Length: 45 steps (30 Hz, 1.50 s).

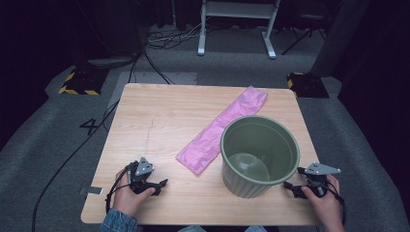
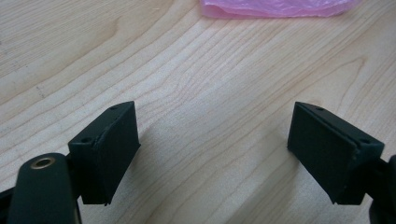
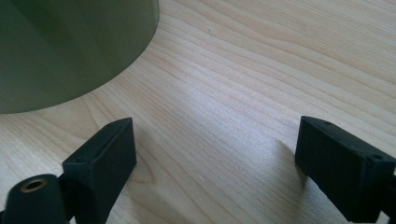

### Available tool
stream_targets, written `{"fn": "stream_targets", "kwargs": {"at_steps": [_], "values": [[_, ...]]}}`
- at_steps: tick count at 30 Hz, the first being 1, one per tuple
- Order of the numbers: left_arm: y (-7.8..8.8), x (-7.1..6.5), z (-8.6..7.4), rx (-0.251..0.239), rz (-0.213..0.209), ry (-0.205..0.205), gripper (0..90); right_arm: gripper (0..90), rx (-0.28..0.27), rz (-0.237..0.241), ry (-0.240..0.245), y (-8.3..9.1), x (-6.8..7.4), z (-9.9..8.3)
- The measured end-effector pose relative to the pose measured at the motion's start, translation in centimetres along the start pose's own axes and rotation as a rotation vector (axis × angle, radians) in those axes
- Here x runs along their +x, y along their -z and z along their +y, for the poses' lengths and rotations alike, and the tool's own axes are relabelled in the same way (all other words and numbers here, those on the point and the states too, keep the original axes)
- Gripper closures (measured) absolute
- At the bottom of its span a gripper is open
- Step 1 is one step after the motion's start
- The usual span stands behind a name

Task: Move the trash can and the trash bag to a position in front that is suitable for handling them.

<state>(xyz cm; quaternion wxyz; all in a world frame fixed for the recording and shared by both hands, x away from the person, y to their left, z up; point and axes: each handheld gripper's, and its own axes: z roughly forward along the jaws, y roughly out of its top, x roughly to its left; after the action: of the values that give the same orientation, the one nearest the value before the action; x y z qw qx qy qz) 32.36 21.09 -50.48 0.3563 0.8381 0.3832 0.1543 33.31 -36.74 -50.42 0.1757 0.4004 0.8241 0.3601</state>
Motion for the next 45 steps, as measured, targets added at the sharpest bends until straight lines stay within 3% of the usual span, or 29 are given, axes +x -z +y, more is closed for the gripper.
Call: {"fn": "stream_targets", "kwargs": {"at_steps": [5, 6, 7, 13, 15, 19, 22, 28, 35, 40, 45], "values": [[-0.1, -0.1, 0.1, 0.0, 0.002, 0.001, 15.6, 15.1, -0.004, 0.009, 0.003, 0.0, 0.1, 0.0], [-0.1, -0.1, 0.3, 0.012, 0.002, -0.001, 16.1, 25.4, -0.018, 0.034, 0.027, 0.0, 0.3, 0.2], [-0.1, -0.2, 0.5, 0.015, 0.007, -0.006, 17.2, 28.2, -0.017, 0.041, 0.028, 0.0, 0.4, 0.4], [0.8, -0.6, 1.6, -0.014, 0.003, -0.015, 23.0, 36.1, -0.061, 0.055, 0.012, 0.2, 0.9, 2.5], [1.3, -0.7, 2.1, -0.026, -0.001, -0.015, 24.9, 39.5, -0.049, 0.059, 0.002, 0.3, 0.9, 3.3], [1.8, -1.0, 3.3, -0.04, -0.015, -0.012, 28.6, 39.7, -0.048, 0.075, 0.014, 0.1, 1.3, 4.8], [1.8, -1.3, 4.3, -0.051, -0.018, -0.025, 28.7, 40.4, -0.055, 0.035, 0.026, 0.1, 1.2, 5.9], [1.3, -2.0, 5.6, -0.065, -0.029, -0.037, 28.4, 40.8, -0.074, 0.031, 0.007, -0.2, 0.8, 6.6], [0.4, -2.3, 6.8, -0.097, -0.033, -0.041, 28.4, 40.8, -0.094, 0.09, 0.05, -0.8, 2.0, 6.9], [-0.3, -2.2, 7.2, -0.115, -0.036, -0.029, 28.6, 40.9, -0.096, 0.122, 0.05, -1.2, 2.8, 7.2], [-1.8, -2.1, 7.5, -0.094, -0.033, -0.026, 29.2, 41.1, -0.082, 0.149, 0.093, -2.0, 4.4, 8.2]]}}
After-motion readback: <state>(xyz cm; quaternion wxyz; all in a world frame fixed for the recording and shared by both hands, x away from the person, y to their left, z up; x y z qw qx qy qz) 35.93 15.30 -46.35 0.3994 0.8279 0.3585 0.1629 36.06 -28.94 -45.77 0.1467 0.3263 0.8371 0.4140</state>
